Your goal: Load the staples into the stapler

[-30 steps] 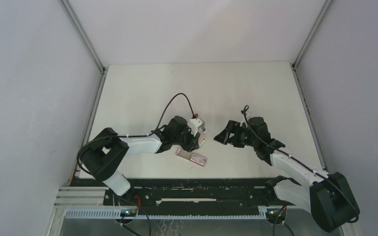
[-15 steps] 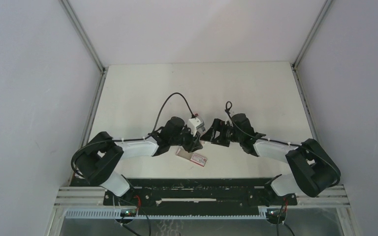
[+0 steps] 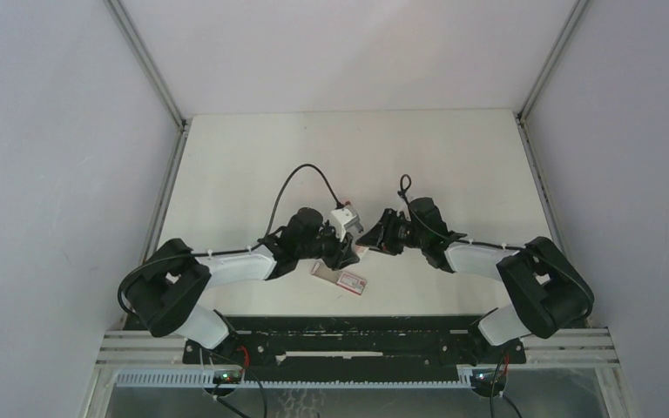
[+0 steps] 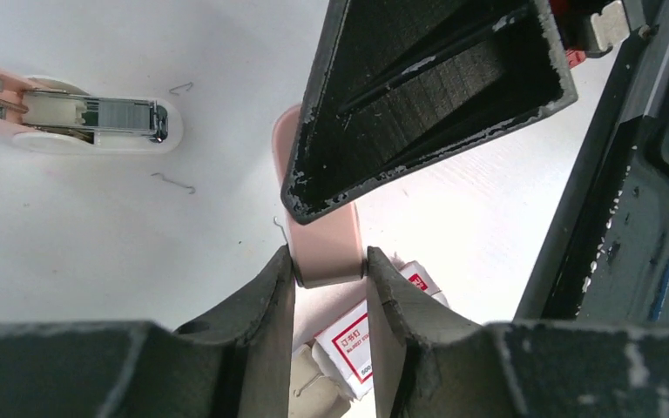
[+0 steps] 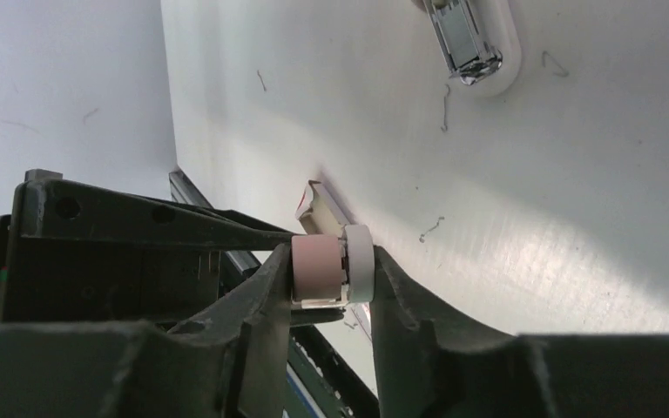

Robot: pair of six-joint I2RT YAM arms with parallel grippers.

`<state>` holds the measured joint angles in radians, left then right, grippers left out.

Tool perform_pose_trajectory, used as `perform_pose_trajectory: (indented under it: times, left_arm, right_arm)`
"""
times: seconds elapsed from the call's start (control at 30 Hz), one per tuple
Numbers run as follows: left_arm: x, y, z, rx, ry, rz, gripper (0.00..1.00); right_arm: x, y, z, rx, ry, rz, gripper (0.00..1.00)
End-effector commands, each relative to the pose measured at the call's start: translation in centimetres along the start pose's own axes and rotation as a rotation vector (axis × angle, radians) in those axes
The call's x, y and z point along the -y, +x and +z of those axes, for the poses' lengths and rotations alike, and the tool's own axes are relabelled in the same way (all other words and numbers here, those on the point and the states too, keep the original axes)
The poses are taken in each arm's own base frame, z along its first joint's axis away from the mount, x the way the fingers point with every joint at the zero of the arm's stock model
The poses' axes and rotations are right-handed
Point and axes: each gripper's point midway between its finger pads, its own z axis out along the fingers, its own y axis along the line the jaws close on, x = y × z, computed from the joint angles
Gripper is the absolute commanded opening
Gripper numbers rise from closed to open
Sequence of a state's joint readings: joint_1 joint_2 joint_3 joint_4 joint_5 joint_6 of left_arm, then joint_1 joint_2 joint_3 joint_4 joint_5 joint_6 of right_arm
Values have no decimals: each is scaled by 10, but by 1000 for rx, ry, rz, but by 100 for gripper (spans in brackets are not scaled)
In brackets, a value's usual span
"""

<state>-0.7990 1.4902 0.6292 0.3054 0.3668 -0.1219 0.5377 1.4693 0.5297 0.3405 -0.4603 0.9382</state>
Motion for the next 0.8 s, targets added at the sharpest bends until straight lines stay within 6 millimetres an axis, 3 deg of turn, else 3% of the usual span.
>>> perform_pose_trajectory:
  times: [0.0,0.4,0.43,0.5,0.57,0.67,0.77]
  left_arm:
    - [14,-23,-5,85,46,38,0]
    - [16,-26,-8,98,45,47,0]
    - [16,-26,-9,99,42,49,0]
    - [16,-26,-9,100,43,52,0]
    - [18,-26,-9,101,46,57,0]
    - [20,-26,-9,100,52,64,0]
    - [21,-27,-9,100,54,67,0]
  right_arm:
    - [-31,-15,-6,44,-87,-30,0]
    - [-38,-23,-18,97,-77,-75,0]
    - [-39,-24,-20,99,-76,-82,9]
    - [-37,-24,-22,102,-68,-93,44]
    - [-35,-26,-26,112,-55,-104,64]
    - [-34,-28,-31,125,-43,-117,70]
    - [-34,-30,-34,130,-42,-121,68]
